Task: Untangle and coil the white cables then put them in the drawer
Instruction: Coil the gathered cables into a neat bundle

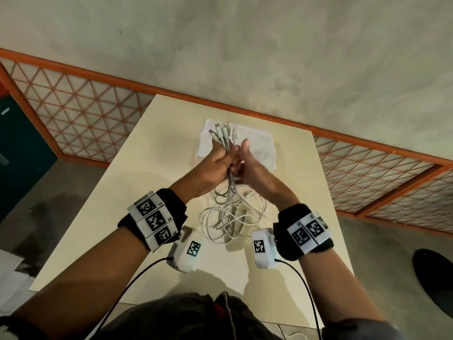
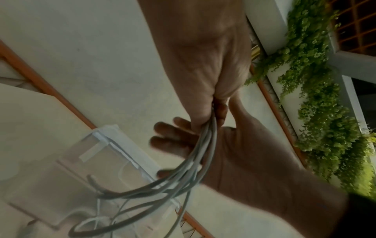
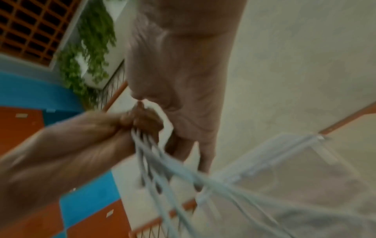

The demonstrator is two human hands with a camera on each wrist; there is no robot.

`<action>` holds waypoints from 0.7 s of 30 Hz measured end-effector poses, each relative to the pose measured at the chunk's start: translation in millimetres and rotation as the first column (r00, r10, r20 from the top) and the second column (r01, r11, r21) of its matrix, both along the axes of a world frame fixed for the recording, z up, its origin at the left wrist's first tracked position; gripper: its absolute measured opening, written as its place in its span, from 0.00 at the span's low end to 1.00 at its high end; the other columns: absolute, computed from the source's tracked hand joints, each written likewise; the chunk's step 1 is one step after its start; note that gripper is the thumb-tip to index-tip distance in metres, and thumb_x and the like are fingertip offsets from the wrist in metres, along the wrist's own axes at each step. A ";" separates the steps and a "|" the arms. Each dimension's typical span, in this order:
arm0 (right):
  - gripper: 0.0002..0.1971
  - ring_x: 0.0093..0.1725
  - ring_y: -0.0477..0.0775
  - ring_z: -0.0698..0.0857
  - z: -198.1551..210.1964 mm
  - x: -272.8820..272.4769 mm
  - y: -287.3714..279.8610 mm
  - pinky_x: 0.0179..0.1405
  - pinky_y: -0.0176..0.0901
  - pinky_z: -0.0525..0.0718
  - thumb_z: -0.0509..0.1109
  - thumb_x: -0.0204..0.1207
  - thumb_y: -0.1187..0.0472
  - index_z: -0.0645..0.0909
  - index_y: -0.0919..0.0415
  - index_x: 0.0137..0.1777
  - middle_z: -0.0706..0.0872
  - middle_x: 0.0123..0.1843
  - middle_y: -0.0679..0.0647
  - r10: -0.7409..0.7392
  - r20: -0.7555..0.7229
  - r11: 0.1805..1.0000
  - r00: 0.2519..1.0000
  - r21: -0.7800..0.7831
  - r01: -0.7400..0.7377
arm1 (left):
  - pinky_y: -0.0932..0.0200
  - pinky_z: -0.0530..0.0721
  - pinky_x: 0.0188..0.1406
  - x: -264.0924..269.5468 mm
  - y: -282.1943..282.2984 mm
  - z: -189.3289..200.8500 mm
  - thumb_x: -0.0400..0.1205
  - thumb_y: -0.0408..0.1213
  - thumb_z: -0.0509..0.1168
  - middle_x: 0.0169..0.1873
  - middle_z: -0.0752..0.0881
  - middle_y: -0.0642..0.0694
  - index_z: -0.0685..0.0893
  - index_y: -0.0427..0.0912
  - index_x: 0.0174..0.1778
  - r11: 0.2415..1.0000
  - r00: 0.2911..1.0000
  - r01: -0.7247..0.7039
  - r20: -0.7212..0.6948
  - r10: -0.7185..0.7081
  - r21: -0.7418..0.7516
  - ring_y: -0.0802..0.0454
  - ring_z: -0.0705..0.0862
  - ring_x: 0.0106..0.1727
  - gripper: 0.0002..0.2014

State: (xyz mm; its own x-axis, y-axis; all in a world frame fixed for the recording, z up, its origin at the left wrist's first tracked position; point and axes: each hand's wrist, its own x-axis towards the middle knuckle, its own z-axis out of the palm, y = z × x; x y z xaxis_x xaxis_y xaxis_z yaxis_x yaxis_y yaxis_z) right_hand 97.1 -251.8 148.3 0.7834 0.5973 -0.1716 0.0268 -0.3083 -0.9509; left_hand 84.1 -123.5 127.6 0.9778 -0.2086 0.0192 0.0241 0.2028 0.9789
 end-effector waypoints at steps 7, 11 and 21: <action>0.21 0.23 0.42 0.74 -15.6 -5.9 8.6 0.30 0.33 0.73 0.50 0.87 0.51 0.76 0.62 0.39 0.74 0.26 0.49 -0.029 0.405 0.978 0.914 -0.179 0.110 | 0.58 0.81 0.25 7.1 18.7 -0.9 0.89 0.33 0.50 0.25 0.80 0.48 0.72 0.38 0.35 0.938 0.967 -0.241 -0.139 0.212 -0.249 0.57 0.80 0.25 0.15; 0.22 0.26 0.51 0.70 -14.9 -2.5 11.6 0.34 0.48 0.69 0.52 0.87 0.56 0.64 0.48 0.28 0.69 0.22 0.46 -0.025 0.619 0.932 0.785 -0.270 0.243 | 0.60 0.87 0.45 11.9 31.4 -11.2 0.79 0.33 0.70 0.42 0.83 0.39 0.73 0.34 0.56 0.911 0.867 -0.365 -0.427 0.257 -0.192 0.54 0.88 0.38 0.15; 0.22 0.28 0.50 0.73 4.8 9.2 10.6 0.33 0.43 0.67 0.54 0.82 0.64 0.71 0.60 0.24 0.75 0.23 0.48 0.004 0.424 0.914 0.906 -0.370 0.169 | 0.57 0.79 0.54 -2.9 31.7 3.7 0.89 0.43 0.49 0.40 0.87 0.43 0.84 0.37 0.38 0.817 1.000 0.013 -0.019 -0.003 0.577 0.57 0.85 0.42 0.23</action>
